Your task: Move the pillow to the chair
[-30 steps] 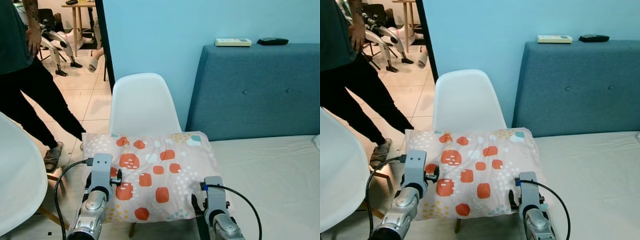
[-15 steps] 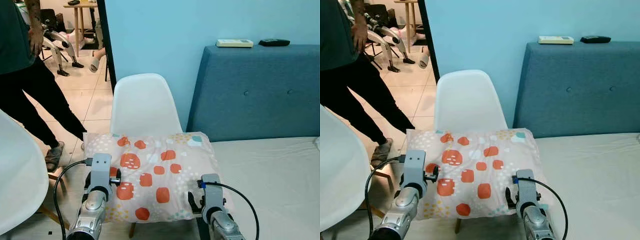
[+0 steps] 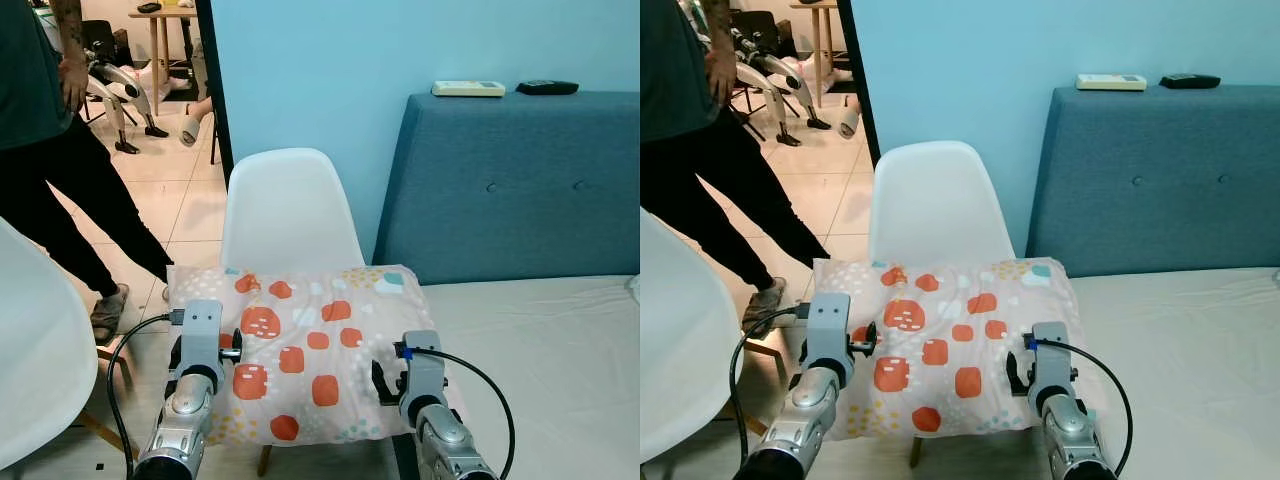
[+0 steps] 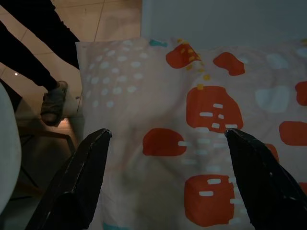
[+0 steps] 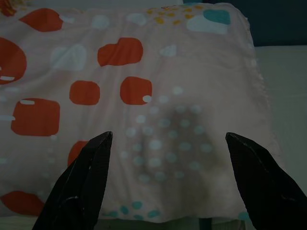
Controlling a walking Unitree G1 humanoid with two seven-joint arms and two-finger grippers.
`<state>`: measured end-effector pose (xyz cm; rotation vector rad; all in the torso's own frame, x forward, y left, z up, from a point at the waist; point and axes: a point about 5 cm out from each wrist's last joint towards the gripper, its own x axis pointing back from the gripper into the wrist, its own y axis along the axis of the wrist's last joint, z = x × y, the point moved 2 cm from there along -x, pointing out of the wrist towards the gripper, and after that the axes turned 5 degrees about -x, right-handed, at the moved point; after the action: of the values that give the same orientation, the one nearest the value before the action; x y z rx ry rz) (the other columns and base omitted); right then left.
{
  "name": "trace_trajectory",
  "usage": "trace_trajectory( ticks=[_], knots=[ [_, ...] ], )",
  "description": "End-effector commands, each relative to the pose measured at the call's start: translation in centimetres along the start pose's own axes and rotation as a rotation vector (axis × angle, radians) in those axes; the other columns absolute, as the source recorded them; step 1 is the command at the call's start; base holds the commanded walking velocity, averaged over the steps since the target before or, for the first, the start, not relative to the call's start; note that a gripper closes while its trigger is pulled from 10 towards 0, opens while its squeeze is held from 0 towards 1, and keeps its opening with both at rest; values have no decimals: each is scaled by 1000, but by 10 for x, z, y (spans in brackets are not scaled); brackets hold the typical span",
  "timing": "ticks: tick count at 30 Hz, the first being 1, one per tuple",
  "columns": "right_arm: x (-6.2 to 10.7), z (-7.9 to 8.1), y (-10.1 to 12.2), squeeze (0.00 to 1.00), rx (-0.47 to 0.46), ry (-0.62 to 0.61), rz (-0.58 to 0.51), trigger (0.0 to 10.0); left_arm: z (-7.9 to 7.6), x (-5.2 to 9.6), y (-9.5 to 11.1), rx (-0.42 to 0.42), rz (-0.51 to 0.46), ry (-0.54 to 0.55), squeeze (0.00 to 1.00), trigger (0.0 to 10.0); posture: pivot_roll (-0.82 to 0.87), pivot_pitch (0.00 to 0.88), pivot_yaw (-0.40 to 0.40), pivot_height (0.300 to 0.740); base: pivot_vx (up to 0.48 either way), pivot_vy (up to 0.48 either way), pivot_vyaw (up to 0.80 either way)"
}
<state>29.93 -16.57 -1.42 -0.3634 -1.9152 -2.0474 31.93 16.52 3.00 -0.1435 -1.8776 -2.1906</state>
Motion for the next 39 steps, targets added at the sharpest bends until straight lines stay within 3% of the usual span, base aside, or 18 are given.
trace_trajectory(
  ticks=[1,17,23,39],
  knots=[
    [0,1,1,0,3,4,-11,10000,1,2,-4,2,11,9,0,10000,51,20,-19,681,0,0,0],
    [1,3,-1,0,19,4,-6,10000,1,1,-5,-2,15,11,0,10000,52,20,-18,681,0,0,0],
    [2,4,-3,0,-20,32,-1,10000,1,1,-5,-3,16,8,0,10000,52,19,-15,691,0,0,0],
    [2,5,-5,0,25,12,9,10000,-1,3,-3,19,-6,-32,0,10000,55,19,-15,701,0,0,0]
  ],
)
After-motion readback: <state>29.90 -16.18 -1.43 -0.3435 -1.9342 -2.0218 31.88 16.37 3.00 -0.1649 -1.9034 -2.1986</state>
